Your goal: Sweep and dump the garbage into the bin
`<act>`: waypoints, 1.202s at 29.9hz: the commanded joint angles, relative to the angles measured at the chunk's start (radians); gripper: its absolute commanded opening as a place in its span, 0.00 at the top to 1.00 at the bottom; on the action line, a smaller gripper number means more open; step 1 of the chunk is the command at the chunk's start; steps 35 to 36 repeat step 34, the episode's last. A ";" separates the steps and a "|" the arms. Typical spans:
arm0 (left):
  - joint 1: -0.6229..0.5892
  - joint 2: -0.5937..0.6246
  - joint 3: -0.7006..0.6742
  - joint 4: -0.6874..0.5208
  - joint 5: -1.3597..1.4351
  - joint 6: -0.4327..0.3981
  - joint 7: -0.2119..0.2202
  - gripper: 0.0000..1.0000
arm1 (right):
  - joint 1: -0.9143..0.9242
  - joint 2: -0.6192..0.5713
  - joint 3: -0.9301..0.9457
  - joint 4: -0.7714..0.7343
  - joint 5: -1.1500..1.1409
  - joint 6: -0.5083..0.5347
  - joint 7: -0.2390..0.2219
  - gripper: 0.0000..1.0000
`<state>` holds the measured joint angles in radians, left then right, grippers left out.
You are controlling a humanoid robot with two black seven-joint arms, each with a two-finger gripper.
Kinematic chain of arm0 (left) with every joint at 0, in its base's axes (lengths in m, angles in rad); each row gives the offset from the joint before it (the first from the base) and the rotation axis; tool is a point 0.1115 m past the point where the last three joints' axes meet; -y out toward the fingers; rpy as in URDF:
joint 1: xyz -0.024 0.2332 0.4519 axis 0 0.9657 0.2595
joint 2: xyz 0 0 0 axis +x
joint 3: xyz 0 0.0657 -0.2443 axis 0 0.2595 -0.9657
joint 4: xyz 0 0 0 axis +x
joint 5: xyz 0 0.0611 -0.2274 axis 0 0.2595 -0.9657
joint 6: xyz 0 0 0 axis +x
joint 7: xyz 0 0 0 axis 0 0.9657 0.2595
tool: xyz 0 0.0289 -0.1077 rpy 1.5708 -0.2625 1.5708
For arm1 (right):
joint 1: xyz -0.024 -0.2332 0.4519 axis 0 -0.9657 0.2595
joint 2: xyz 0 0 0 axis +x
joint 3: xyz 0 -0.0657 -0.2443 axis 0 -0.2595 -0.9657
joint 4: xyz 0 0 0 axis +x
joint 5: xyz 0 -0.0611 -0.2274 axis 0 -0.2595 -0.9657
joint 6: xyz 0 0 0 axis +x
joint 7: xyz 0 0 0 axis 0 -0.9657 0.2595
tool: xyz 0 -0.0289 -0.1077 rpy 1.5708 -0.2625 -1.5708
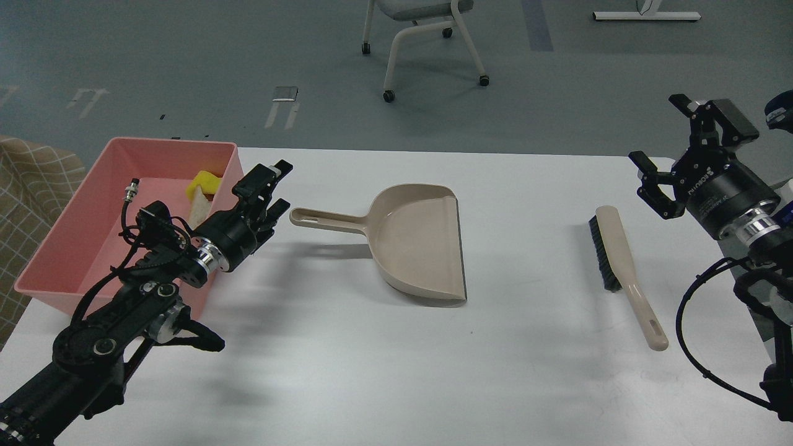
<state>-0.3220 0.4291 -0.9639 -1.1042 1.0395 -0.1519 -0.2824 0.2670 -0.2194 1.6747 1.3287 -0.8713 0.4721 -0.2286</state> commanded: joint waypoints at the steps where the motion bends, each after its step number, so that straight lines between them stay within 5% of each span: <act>1: -0.011 0.039 -0.007 -0.051 -0.019 0.003 0.000 0.02 | -0.005 0.000 -0.001 0.001 0.000 0.000 0.000 0.00; 9: -0.038 0.138 -0.024 -0.262 -0.127 0.018 0.008 0.02 | -0.003 0.000 0.002 -0.006 0.001 -0.003 0.000 0.00; 19: -0.051 0.145 -0.239 -0.128 -0.445 0.003 0.003 0.02 | 0.011 -0.002 0.088 -0.006 0.002 -0.006 0.000 0.00; 36: -0.043 0.088 -0.194 -0.054 -0.610 -0.058 0.006 0.02 | 0.046 0.081 0.157 -0.006 0.054 -0.007 0.000 0.00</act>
